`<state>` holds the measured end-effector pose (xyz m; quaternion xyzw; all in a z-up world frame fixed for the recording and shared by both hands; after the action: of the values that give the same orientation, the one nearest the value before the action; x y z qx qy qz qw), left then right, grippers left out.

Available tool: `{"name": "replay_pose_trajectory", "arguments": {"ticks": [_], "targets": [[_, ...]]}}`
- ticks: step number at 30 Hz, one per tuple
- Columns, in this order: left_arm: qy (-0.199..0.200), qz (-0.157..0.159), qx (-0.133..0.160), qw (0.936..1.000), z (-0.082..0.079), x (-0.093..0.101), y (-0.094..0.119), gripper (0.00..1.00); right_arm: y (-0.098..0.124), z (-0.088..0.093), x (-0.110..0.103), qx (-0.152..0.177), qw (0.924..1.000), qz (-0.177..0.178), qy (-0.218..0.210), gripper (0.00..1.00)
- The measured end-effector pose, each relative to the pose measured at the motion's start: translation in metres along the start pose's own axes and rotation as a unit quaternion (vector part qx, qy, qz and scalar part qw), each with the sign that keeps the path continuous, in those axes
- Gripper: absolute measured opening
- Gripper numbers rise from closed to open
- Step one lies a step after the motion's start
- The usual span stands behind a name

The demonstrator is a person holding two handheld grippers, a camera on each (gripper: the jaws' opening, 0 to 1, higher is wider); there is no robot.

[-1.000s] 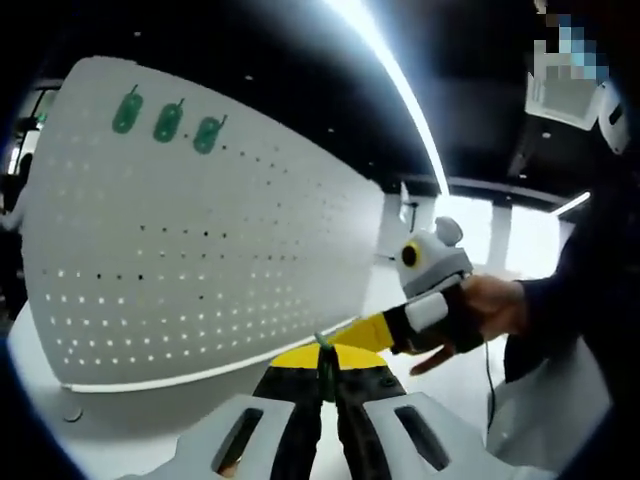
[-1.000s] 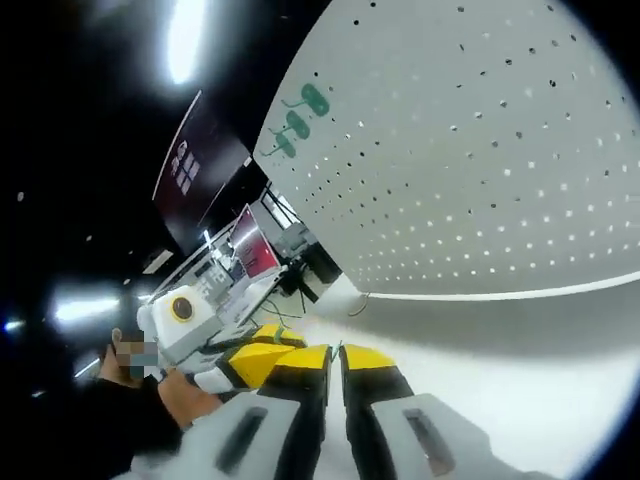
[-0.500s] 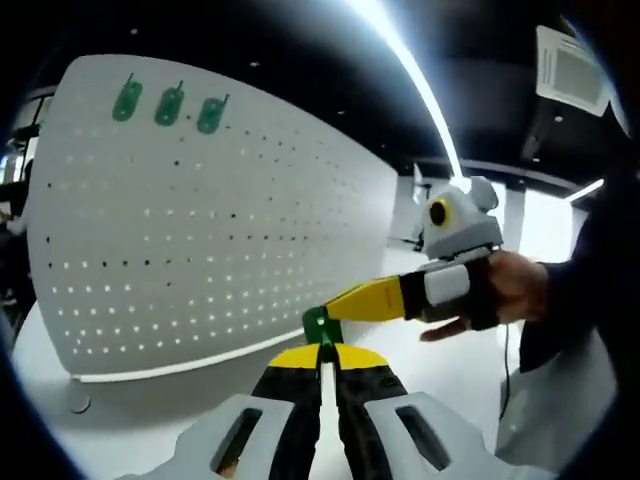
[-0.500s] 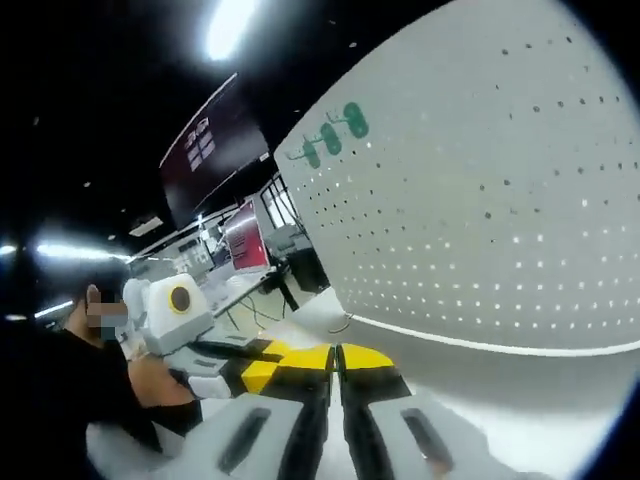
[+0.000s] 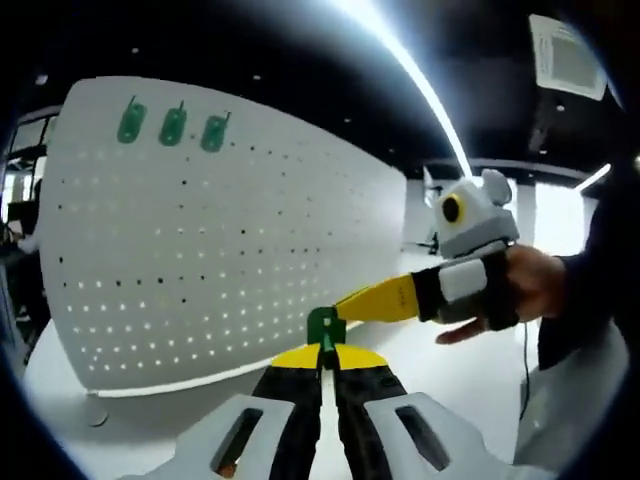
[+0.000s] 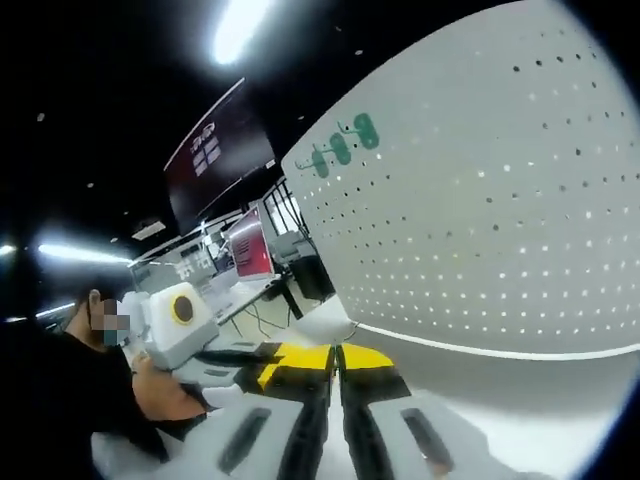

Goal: Insert the hook assembly into the mounting plate slot until the hook locks in place.

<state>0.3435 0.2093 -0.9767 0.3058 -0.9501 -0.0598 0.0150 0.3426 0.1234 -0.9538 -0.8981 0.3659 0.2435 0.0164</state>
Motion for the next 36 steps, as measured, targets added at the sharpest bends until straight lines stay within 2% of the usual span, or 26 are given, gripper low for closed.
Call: {"name": "replay_pose_trajectory", "arguments": {"ticks": [2, 7, 21, 26, 36], "targets": [[-0.017, -0.004, -0.002, 0.9998, -0.0006, 0.0004, -0.0002, 0.03, -0.0004, -0.0004, -0.0007, 0.001, 1.0000, -0.002, -0.004, 0.00], [-0.023, -0.010, 0.001, 0.9997, -0.0018, -0.0019, 0.0006, 0.03, 0.0005, -0.0003, 0.0008, 0.005, 0.9996, -0.005, -0.028, 0.00], [-0.037, -0.017, 0.004, 0.9992, -0.0045, -0.0023, -0.0005, 0.04, 0.0016, -0.0007, 0.0029, 0.009, 0.9985, -0.008, -0.054, 0.00], [-0.042, -0.017, 0.005, 0.9990, -0.0052, -0.0015, -0.0009, 0.08, 0.0015, 0.0005, 0.0027, 0.008, 0.9982, -0.010, -0.059, 0.00], [-0.054, -0.017, 0.011, 0.9983, -0.0082, -0.0008, 0.0007, 0.05, 0.0004, 0.0033, 0.0005, 0.001, 0.9982, -0.012, -0.058, 0.00]]}}
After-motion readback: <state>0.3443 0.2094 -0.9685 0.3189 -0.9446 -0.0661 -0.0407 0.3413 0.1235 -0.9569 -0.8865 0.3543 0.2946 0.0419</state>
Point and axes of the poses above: the point that each gripper's makers call its tool centre point, and the gripper's own axes: y roughly backward along the fingers, x roughly to its right, z roughly out of its underside, the point moved 5 cm from there along y, roughly backward along the fingers, and after that the axes turned 3 degrees about -y, right-handed, at the moved point
